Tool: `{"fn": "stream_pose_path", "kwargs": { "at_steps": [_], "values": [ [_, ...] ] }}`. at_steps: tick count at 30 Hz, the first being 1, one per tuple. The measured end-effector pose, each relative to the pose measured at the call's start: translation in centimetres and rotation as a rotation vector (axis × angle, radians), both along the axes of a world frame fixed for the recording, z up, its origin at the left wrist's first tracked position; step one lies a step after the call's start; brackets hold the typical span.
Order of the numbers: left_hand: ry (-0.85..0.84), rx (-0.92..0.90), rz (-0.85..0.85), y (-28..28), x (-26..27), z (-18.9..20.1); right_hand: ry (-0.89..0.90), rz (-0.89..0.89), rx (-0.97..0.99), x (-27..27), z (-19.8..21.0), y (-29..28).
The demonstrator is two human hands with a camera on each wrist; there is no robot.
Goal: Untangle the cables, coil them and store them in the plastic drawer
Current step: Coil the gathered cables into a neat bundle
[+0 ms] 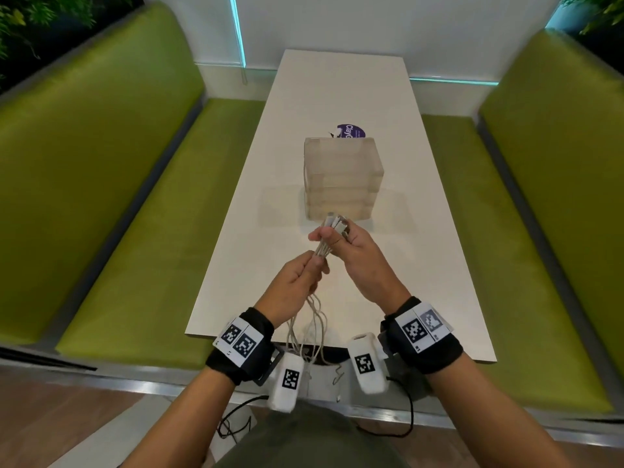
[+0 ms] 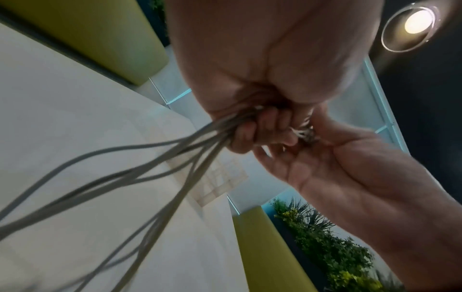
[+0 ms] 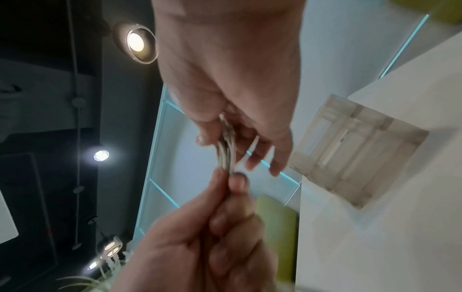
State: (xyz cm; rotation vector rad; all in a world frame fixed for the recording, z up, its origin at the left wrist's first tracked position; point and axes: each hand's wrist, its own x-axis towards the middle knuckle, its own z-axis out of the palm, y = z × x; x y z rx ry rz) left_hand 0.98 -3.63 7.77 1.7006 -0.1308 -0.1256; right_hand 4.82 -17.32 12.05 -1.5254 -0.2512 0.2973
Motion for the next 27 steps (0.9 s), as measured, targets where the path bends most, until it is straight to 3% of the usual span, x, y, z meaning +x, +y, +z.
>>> {"fn": "stream_pose_path", "kwargs": {
  "at_steps": [3, 5, 8, 11, 16, 22, 27],
  "values": [
    [-0.048, 0.204, 0.030, 1.2, 0.6, -0.4, 0.041, -0.116, -0.229, 0.8, 0.1, -2.0],
    [-0.047, 0.298, 0.006, 2.2, 1.0, -0.6, -0.169, -0.079, -0.523, 1.0, 1.4, -3.4],
    [-0.029, 0.441, -0.132, 2.7, 1.3, 0.0, -0.608, 0.208, -1.154, 0.4, 2.4, -2.8],
    [-0.031, 0.482, -0.244, 2.5, 1.6, 0.9, -0.687, 0.463, -1.422, 0.1, 1.5, -0.7],
    [-0.030, 0.328, -0.262, 3.0, 1.5, 0.7, -0.432, 0.562, -1.286, 0.8, 2.3, -0.6],
    [0.003, 0.076, -0.196, 2.7, 0.4, -0.9, -0.422, 0.520, -1.165, 1.9, 4.9, -1.8],
    [0.089, -0.255, -0.089, 1.6, 0.0, 0.1, -0.366, 0.455, -0.962, 2.2, 6.2, -2.8]
  ]
}}
